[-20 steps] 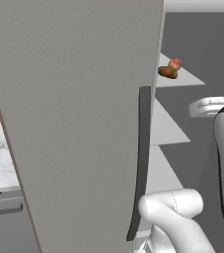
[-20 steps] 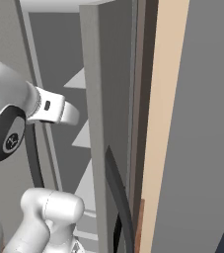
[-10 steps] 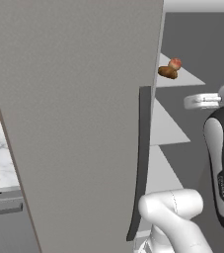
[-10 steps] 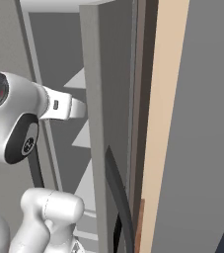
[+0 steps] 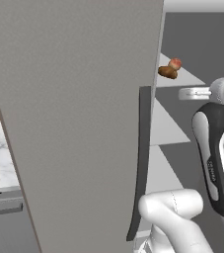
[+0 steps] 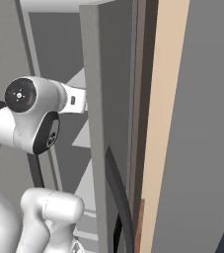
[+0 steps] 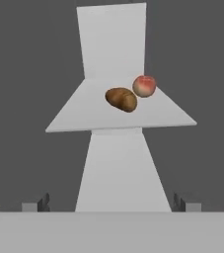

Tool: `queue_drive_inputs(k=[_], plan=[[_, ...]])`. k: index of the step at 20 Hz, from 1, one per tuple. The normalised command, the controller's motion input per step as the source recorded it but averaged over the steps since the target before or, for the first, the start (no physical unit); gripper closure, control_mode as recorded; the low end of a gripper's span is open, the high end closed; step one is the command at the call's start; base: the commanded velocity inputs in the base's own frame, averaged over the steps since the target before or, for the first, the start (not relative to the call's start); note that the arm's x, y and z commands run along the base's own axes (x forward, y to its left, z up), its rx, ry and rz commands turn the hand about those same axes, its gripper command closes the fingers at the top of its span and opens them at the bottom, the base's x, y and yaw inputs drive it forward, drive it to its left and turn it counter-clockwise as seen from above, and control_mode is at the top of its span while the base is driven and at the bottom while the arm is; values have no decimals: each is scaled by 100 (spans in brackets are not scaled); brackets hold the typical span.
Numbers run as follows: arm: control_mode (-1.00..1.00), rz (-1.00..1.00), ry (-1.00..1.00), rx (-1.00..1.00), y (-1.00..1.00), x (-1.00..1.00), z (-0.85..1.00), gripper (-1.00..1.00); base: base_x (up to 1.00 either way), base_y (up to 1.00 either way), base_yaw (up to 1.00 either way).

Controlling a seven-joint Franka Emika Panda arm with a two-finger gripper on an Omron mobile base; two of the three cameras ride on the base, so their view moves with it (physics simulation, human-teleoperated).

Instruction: Take the steak, potato, and peach from the freezer and place them in the bowl on the counter.

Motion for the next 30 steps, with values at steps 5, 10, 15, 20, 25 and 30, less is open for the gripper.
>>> queue_drive_inputs(k=[5,10,15,20,25,30], plan=[[-100,0,0,0,-15,32,22,-100,0,0,0],[-100,0,0,0,-12,37,15,-100,0,0,0],[-100,1,0,0,-15,30,0,-100,0,0,0],[-100,3,0,0,-9,33,0,-100,0,0,0],[-100,0,0,0,0,40,0,-100,0,0,0],[-100,0,1,0,0,44,0,-100,0,0,0]])
